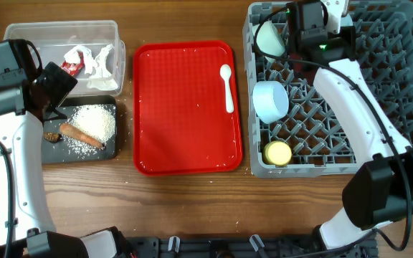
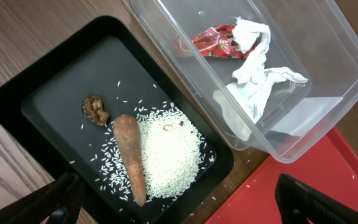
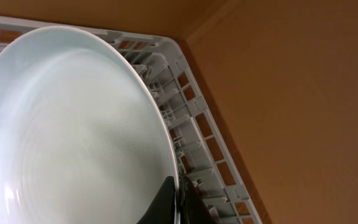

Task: Sort waste into correct bins and load items into the dishwasher rack
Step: 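Grasp the light-blue plate and stand it upright in the rack, then move the right gripper to the white spoon and grasp it, then carry the white spoon into the rack and release it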

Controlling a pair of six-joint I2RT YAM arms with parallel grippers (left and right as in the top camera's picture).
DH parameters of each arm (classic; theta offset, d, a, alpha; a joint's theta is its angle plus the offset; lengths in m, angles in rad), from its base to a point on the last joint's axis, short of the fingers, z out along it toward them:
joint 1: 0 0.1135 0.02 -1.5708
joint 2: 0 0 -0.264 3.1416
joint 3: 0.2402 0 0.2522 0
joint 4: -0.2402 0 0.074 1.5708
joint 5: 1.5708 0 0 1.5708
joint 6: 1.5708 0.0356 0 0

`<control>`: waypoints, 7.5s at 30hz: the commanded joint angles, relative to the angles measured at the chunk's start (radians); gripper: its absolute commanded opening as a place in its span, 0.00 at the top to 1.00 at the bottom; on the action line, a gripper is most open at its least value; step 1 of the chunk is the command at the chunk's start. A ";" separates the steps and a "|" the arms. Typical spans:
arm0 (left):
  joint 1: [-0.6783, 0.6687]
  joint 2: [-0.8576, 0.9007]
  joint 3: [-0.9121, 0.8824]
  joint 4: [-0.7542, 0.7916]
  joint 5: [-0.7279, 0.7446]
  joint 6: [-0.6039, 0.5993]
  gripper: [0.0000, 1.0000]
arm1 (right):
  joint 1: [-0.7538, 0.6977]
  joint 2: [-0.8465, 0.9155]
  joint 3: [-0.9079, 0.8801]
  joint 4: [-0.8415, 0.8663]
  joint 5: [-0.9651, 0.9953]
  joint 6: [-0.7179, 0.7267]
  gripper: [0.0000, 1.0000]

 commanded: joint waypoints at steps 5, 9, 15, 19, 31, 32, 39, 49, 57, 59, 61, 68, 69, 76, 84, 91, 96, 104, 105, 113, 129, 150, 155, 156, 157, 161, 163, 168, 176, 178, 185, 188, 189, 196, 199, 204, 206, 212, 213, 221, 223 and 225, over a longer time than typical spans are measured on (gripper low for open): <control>0.002 -0.007 0.014 0.003 -0.002 0.005 0.00 | -0.018 0.019 -0.002 0.010 -0.188 -0.046 0.96; 0.002 -0.007 0.014 0.003 -0.002 0.005 0.00 | -0.018 0.019 -0.002 0.016 -0.253 -0.046 0.96; 0.002 -0.007 0.014 0.003 -0.002 0.005 0.00 | -0.018 0.019 -0.002 0.017 -0.356 -0.046 0.95; 0.002 -0.007 0.014 0.003 -0.002 0.005 0.00 | -0.018 0.019 -0.002 0.021 -0.428 -0.045 0.71; 0.002 -0.007 0.014 0.003 -0.002 0.005 0.00 | 0.013 -0.027 0.007 0.020 -0.526 0.069 0.37; 0.002 -0.007 0.014 0.003 -0.002 0.005 0.00 | 0.021 -0.043 0.011 0.021 -0.547 0.071 0.35; 0.002 -0.007 0.014 0.003 -0.002 0.005 0.00 | 0.051 -0.185 0.024 0.028 -0.961 0.181 0.26; 0.002 -0.007 0.014 0.003 -0.002 0.005 0.00 | 0.185 -0.038 0.024 0.050 -1.162 0.240 0.46; 0.002 -0.007 0.014 0.003 -0.002 0.005 0.00 | 0.280 0.154 0.024 0.070 -0.879 0.215 0.48; 0.002 -0.007 0.014 0.003 -0.002 0.005 0.00 | 0.279 0.201 0.024 0.084 -0.867 0.177 0.50; 0.002 -0.007 0.014 0.003 -0.002 0.005 0.00 | 0.279 0.242 0.024 0.090 -0.866 0.126 0.50; 0.002 -0.007 0.014 0.003 -0.002 0.005 0.00 | 0.279 0.335 0.024 0.100 -0.841 0.033 0.50; 0.002 -0.007 0.014 0.003 -0.002 0.005 0.00 | 0.279 0.344 0.024 0.105 -0.841 0.033 0.50; 0.002 -0.007 0.014 0.003 -0.002 0.005 0.00 | 0.271 0.367 0.024 0.117 -0.867 0.001 0.51; 0.002 -0.007 0.014 0.003 -0.002 0.005 0.00 | 0.273 0.394 0.024 0.117 -0.912 -0.040 0.52; 0.002 -0.007 0.014 0.003 -0.002 0.005 0.00 | 0.273 0.462 0.024 0.106 -0.956 -0.050 0.52; 0.002 -0.007 0.014 0.003 -0.002 0.005 0.00 | 0.273 0.466 0.024 0.077 -0.997 -0.079 0.52; 0.002 -0.007 0.014 0.003 -0.002 0.005 0.00 | 0.275 0.466 0.024 -0.086 -1.078 -0.096 0.52; 0.002 -0.007 0.014 0.003 -0.002 0.005 0.00 | 0.275 0.466 0.024 -0.103 -1.083 -0.094 0.53; 0.002 -0.007 0.014 0.003 -0.002 0.005 0.00 | 0.275 0.466 0.024 -0.165 -1.115 -0.043 0.78; 0.002 -0.007 0.014 0.003 -0.002 0.005 0.00 | 0.275 0.462 0.073 -0.264 -1.108 -0.043 0.90; 0.002 -0.007 0.014 0.003 -0.002 0.005 0.00 | 0.275 0.314 0.264 -0.373 -1.119 -0.035 0.90; 0.002 -0.007 0.014 0.003 -0.002 0.005 0.00 | 0.274 0.274 0.269 -0.363 -1.168 -0.010 0.90; 0.002 -0.007 0.014 0.003 -0.002 0.005 0.00 | 0.274 0.256 0.274 -0.362 -1.168 -0.008 0.90; 0.002 -0.007 0.014 0.003 -0.002 0.005 0.00 | 0.274 0.238 0.278 -0.361 -1.168 0.001 0.90; 0.002 -0.007 0.014 0.003 -0.002 0.005 0.00 | 0.257 0.116 0.289 -0.343 -1.160 0.032 0.89; 0.002 -0.007 0.014 0.003 -0.002 0.005 0.00 | 0.239 0.063 0.289 -0.342 -1.137 0.060 0.89; 0.002 -0.007 0.014 0.003 -0.002 0.005 0.00 | 0.164 -0.040 0.289 -0.382 -1.102 0.098 0.90; 0.002 -0.007 0.014 0.003 -0.002 0.005 0.00 | -0.063 -0.085 0.286 -0.492 -1.047 0.228 0.92; 0.002 -0.007 0.014 0.003 -0.002 0.005 0.00 | -0.108 -0.085 0.286 -0.503 -1.046 0.236 0.92; 0.002 -0.007 0.014 0.003 -0.002 0.005 0.00 | -0.283 -0.085 0.286 -0.564 -1.047 0.359 0.96; 0.002 -0.007 0.014 0.003 -0.002 0.005 0.00 | -0.323 -0.085 0.286 -0.576 -1.046 0.428 0.96; 0.002 -0.007 0.014 0.003 -0.002 0.005 0.00 | -0.332 -0.085 0.285 -0.579 -1.046 0.446 0.96; 0.002 -0.007 0.014 0.003 -0.002 0.005 0.00 | -0.342 -0.080 0.266 -0.577 -1.028 0.692 0.96; 0.002 -0.007 0.014 0.003 -0.002 0.005 0.00 | -0.342 -0.080 0.230 -0.574 -1.028 0.831 0.96; 0.002 -0.007 0.014 0.003 -0.002 0.005 0.00 | -0.341 -0.080 0.126 -0.545 -1.028 0.997 0.96; 0.002 -0.007 0.014 0.003 -0.002 0.005 0.00 | -0.341 -0.080 0.061 -0.497 -1.032 1.031 0.96; 0.002 -0.007 0.014 0.003 -0.002 0.005 0.00 | -0.338 -0.080 -0.072 -0.445 -1.067 1.130 0.96; 0.002 -0.007 0.014 0.003 -0.002 0.005 0.00 | -0.338 -0.080 -0.089 -0.438 -1.070 1.153 0.96; 0.002 -0.007 0.014 0.003 -0.002 0.005 0.00 | -0.336 -0.080 -0.164 -0.354 -1.096 1.236 0.85; 0.002 -0.007 0.014 0.003 -0.002 0.005 0.00 | -0.336 -0.080 -0.164 -0.353 -1.114 1.233 0.75; 0.002 -0.007 0.014 0.003 -0.002 0.005 0.00 | -0.336 -0.080 -0.164 -0.335 -1.141 1.180 0.38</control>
